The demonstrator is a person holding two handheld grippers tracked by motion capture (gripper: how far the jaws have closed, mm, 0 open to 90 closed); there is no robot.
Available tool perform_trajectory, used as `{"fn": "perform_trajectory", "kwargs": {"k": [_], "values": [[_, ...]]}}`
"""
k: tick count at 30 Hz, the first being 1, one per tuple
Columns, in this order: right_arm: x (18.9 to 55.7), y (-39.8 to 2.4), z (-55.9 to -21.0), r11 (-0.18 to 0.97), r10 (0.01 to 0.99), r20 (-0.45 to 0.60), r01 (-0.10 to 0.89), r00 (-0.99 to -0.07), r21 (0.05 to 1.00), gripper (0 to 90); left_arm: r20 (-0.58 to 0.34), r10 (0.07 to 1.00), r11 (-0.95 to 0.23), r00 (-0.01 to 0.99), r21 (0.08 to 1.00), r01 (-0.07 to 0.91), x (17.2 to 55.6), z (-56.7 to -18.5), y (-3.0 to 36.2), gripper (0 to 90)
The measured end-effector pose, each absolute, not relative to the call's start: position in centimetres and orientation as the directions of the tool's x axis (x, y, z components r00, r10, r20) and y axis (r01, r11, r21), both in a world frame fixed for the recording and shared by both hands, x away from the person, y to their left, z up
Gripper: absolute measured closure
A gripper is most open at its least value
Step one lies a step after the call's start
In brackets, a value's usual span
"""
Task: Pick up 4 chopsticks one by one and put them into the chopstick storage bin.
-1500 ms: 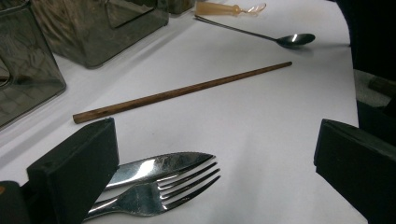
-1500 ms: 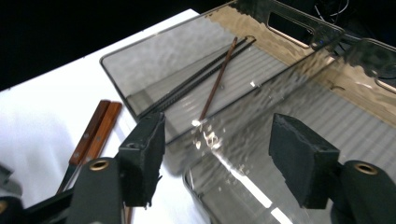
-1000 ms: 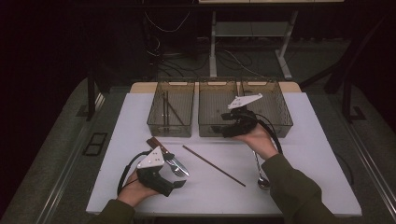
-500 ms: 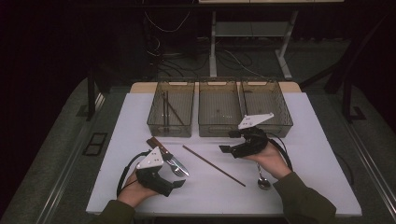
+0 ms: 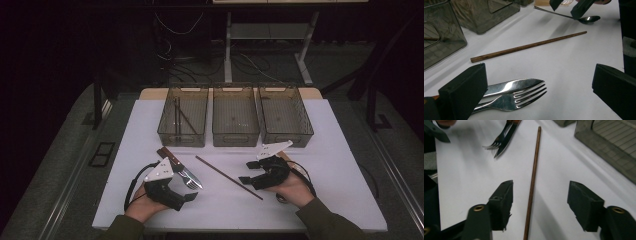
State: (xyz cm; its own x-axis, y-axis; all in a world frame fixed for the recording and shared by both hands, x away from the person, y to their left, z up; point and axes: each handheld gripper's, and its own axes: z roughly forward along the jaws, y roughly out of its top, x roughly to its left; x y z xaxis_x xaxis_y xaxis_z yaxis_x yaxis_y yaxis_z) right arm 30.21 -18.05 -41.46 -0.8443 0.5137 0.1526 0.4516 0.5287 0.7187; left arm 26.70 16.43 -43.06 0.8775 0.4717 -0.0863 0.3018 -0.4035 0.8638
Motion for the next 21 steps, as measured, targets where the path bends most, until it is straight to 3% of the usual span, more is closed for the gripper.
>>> {"fn": "perform_trajectory", "kwargs": {"k": [13,21], "values": [[30.3,-15.3,-43.2,0.608,0.491,0.129,0.445,-0.862,0.657,65.8,-0.086,0.468,-0.409,0.88,0.861,0.301,26.7,-43.1,16.5,0.0],[30.4,-14.7,-44.0,0.639,0.497,0.109,0.448,-0.861,0.626,75.0,-0.084,0.467,-0.412,0.88,0.86,0.3,26.8,-43.1,16.4,0.0]]}}
